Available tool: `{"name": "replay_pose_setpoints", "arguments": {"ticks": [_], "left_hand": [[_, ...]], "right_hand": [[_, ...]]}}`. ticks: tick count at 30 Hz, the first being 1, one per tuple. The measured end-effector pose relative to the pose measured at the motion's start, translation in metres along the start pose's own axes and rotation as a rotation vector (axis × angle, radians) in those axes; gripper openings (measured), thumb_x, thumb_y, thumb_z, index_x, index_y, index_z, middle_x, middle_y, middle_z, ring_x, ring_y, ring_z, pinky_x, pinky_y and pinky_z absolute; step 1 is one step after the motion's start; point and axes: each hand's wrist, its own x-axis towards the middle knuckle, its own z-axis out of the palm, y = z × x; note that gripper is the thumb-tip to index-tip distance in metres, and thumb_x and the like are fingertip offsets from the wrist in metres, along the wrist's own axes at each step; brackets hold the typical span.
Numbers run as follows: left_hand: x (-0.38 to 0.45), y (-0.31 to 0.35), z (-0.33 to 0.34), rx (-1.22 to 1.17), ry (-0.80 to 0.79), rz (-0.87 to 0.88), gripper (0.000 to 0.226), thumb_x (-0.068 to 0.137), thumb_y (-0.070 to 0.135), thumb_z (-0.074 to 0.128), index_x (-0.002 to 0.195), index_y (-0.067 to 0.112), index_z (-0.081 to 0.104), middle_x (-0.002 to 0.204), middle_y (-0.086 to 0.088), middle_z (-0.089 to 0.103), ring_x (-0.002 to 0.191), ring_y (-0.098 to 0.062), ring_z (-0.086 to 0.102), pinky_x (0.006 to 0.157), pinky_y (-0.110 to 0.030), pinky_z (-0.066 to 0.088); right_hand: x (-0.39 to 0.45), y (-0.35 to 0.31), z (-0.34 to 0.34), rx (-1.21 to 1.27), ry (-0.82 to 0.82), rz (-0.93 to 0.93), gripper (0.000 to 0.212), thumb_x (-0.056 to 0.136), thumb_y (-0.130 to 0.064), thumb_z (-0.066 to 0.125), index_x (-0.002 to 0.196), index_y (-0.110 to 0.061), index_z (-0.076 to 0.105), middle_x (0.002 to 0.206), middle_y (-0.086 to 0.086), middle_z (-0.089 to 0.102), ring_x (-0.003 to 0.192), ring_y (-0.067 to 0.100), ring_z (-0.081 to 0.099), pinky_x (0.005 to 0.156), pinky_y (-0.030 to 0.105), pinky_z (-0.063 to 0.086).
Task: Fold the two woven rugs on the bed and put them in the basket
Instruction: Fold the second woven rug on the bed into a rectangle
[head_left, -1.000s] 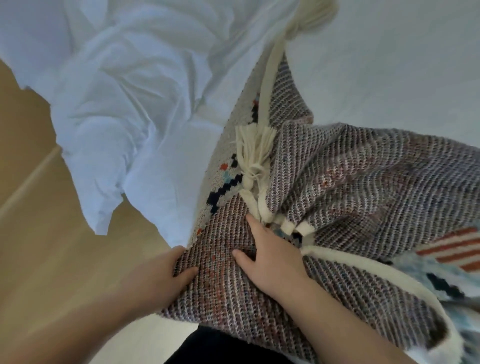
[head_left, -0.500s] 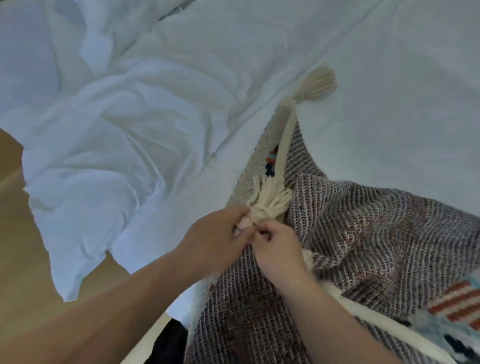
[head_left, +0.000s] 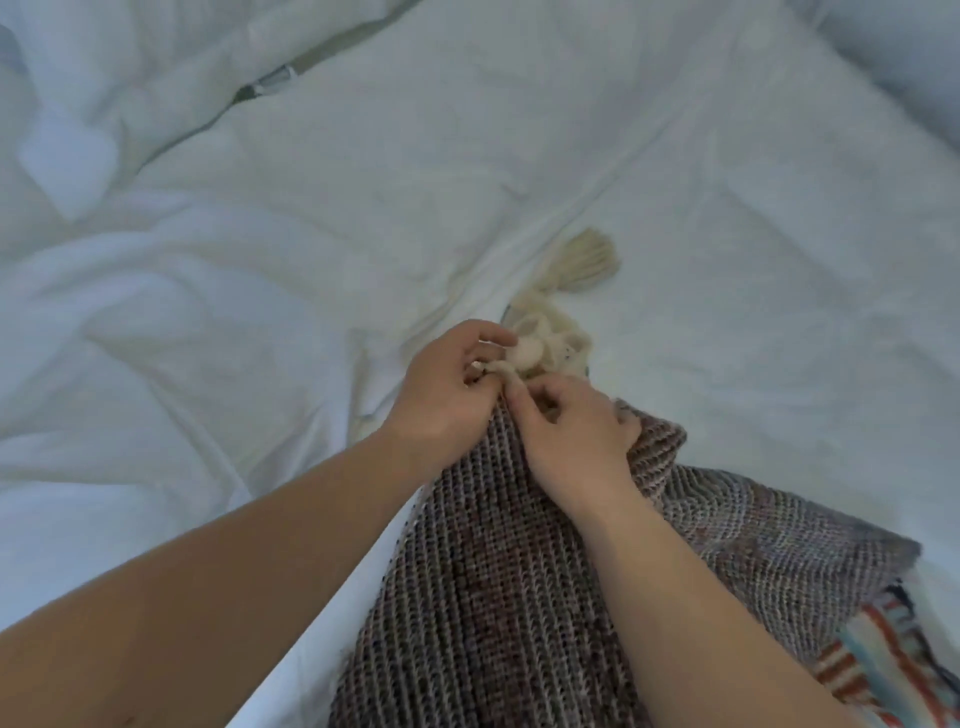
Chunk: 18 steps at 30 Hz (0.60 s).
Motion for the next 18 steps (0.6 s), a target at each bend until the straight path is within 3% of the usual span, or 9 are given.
{"name": "replay_pose_setpoints", "arguments": {"ticks": [3, 5, 8, 10, 12, 15, 18], "left_hand": [[0.027, 0.010, 0.012, -0.062, 0.074, -0.028, 0.036, 0.087, -0.004, 0.064, 0.092, 0.032, 0.059, 0.085, 0.009, 0.072, 0.067, 0.001, 0.065, 0.069, -0.017, 0.053], [0.043, 0.008, 0.022, -0.069, 0.067, -0.109, 0.033, 0.089, 0.000, 0.063, 0.096, 0.032, 0.060, 0.089, 0.006, 0.074, 0.078, -0.006, 0.069, 0.079, -0.026, 0.056], [0.058, 0.000, 0.030, -0.069, 0.008, -0.242, 0.018, 0.090, 0.013, 0.068, 0.100, 0.028, 0.065, 0.094, 0.002, 0.075, 0.090, -0.012, 0.070, 0.089, -0.032, 0.056], [0.064, -0.004, 0.030, -0.103, -0.008, -0.280, 0.013, 0.089, 0.012, 0.070, 0.096, 0.024, 0.070, 0.090, 0.001, 0.076, 0.088, -0.013, 0.071, 0.084, -0.028, 0.056], [0.070, -0.006, 0.029, -0.116, 0.025, -0.271, 0.014, 0.087, 0.011, 0.073, 0.088, 0.025, 0.072, 0.081, 0.002, 0.076, 0.081, -0.011, 0.071, 0.077, -0.025, 0.054], [0.083, -0.006, 0.028, -0.022, 0.183, -0.208, 0.013, 0.083, 0.019, 0.076, 0.077, 0.029, 0.072, 0.068, 0.009, 0.073, 0.075, -0.010, 0.070, 0.081, -0.030, 0.056], [0.087, -0.003, 0.030, 0.140, 0.262, -0.099, 0.008, 0.086, 0.022, 0.072, 0.084, 0.030, 0.073, 0.075, 0.012, 0.071, 0.075, -0.003, 0.066, 0.073, -0.015, 0.048]], "right_hand": [[0.036, 0.003, -0.020, -0.157, 0.108, 0.001, 0.031, 0.097, -0.053, 0.046, 0.107, -0.038, 0.070, 0.152, -0.001, 0.040, 0.145, 0.023, 0.024, 0.115, 0.050, 0.008], [0.056, 0.004, -0.025, -0.112, 0.122, 0.000, 0.028, 0.098, -0.049, 0.048, 0.111, -0.037, 0.070, 0.157, -0.003, 0.034, 0.147, 0.020, 0.021, 0.114, 0.046, 0.009], [0.069, 0.002, -0.014, -0.164, 0.110, -0.084, 0.027, 0.099, -0.046, 0.047, 0.110, -0.036, 0.070, 0.142, -0.007, 0.047, 0.134, 0.018, 0.034, 0.105, 0.040, 0.016], [0.075, 0.002, -0.006, -0.212, 0.109, -0.118, 0.027, 0.100, -0.042, 0.046, 0.108, -0.033, 0.069, 0.124, -0.005, 0.055, 0.121, 0.021, 0.041, 0.098, 0.039, 0.019], [0.082, 0.002, -0.006, -0.177, 0.122, -0.111, 0.024, 0.100, -0.039, 0.045, 0.104, -0.030, 0.067, 0.106, -0.004, 0.064, 0.112, 0.023, 0.047, 0.091, 0.037, 0.020], [0.100, -0.002, -0.010, -0.101, 0.159, -0.100, 0.025, 0.100, -0.040, 0.045, 0.101, -0.032, 0.068, 0.098, -0.006, 0.069, 0.105, 0.022, 0.054, 0.087, 0.036, 0.019], [0.113, -0.008, -0.009, -0.130, 0.140, -0.097, 0.026, 0.100, -0.041, 0.044, 0.101, -0.031, 0.068, 0.098, -0.007, 0.069, 0.101, 0.021, 0.057, 0.085, 0.036, 0.021]]}}
